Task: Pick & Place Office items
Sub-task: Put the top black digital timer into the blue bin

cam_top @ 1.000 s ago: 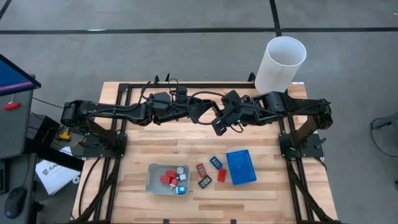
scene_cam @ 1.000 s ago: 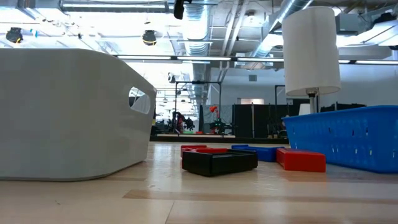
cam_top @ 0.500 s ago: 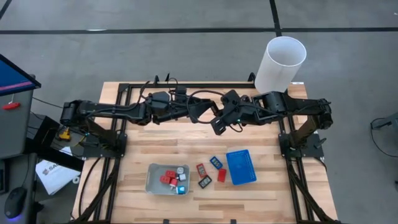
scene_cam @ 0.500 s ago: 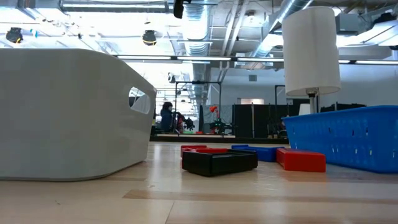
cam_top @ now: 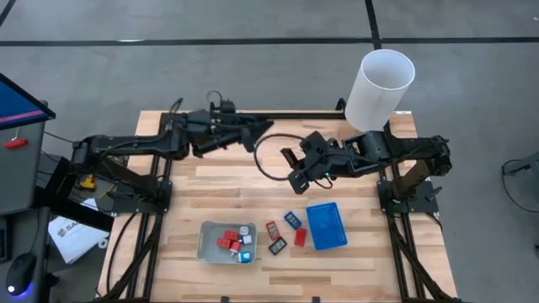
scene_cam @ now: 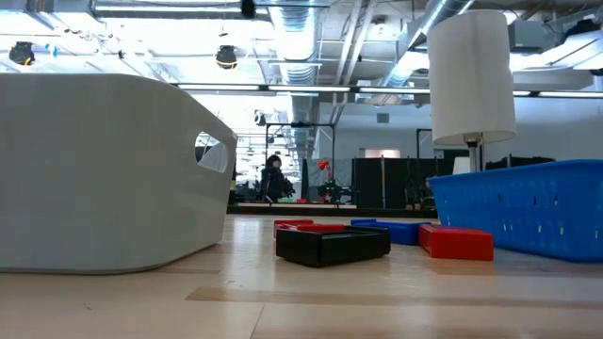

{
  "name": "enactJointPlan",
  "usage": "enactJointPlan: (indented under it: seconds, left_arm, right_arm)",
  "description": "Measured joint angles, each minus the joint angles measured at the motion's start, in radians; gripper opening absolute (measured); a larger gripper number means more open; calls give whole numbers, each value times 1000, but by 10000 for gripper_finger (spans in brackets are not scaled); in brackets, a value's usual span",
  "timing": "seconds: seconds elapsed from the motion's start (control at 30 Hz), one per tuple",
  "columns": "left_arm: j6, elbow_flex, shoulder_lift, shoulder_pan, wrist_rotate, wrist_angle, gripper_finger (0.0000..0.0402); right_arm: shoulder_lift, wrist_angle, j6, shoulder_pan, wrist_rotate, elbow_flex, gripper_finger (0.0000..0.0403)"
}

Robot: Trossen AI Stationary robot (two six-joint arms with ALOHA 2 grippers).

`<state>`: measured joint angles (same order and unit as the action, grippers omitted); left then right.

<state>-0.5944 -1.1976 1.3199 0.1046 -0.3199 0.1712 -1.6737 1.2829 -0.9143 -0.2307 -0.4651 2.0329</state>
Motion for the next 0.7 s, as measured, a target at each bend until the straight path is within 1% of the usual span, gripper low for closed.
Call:
enactJointPlan:
  seconds: [0.17,0.27,0.4,0.47,0.6,0.7]
  left_arm:
    - [56,0,-101,74,-4,-207,199]
    - [94,0,-170,107,-5,-373,198]
    - [104,0,-246,127,-4,-590,198]
    - [102,0,-280,127,-4,-686,198]
    - [86,0,-336,101,-1,-798,198]
    - [52,0,-371,76,12,-843,198]
  right_arm:
    - [0,182,-131,-86,3,1,58]
    - [0,295,-236,-156,5,0,58]
    - [9,287,-343,-249,10,-41,58]
    - [13,288,-413,-289,35,-92,58]
    - [10,257,-582,-375,78,-220,58]
    - [10,128,-683,-426,109,-330,58]
